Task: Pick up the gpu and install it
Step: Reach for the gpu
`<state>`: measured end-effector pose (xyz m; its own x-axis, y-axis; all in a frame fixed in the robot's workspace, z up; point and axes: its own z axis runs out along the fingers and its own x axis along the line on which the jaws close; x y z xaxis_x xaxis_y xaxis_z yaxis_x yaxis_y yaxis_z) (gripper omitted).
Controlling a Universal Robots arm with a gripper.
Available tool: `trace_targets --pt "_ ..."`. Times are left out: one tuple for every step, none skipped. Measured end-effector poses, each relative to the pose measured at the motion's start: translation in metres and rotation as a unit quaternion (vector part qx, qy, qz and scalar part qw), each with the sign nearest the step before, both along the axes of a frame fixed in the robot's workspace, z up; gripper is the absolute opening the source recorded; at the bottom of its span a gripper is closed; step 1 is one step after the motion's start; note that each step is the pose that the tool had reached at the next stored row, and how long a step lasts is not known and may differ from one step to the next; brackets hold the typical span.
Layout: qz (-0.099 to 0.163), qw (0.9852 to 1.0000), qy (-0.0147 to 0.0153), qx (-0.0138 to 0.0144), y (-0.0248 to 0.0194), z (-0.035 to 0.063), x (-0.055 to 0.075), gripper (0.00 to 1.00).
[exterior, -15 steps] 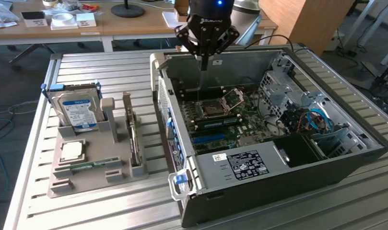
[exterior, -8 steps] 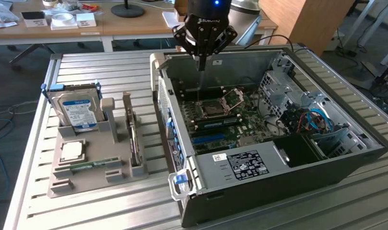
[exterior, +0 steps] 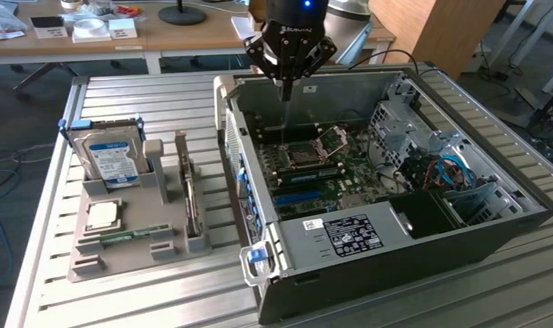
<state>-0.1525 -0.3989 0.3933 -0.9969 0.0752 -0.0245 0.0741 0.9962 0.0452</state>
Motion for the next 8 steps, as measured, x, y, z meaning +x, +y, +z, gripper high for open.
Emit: trace_targets --pt "0.0 1.0 0.0 -0.0001 0.0 0.0 -0.0004 0.11" --pt "0.0 1.0 0.0 0.0 0.0 0.0001 -0.0009 0.11" --pt "0.0 1.0 0.0 -0.0001 0.0 0.0001 -0.0018 0.11" --pt "0.0 1.0 -0.0001 0.0 0.0 0.0001 -0.0027 0.11" --pt "0.0 1.0 -0.0002 0.0 0.0 0.0 -0.0037 0.11" --pt "0.0 1.0 -0.0004 0.0 0.0 0.0 -0.0048 0.11" --pt "0.0 1.0 -0.0005 0.0 0.0 0.0 -0.0059 0.11" --pt "0.0 1.0 -0.0006 0.0 0.0 0.0 -0.0068 0.11"
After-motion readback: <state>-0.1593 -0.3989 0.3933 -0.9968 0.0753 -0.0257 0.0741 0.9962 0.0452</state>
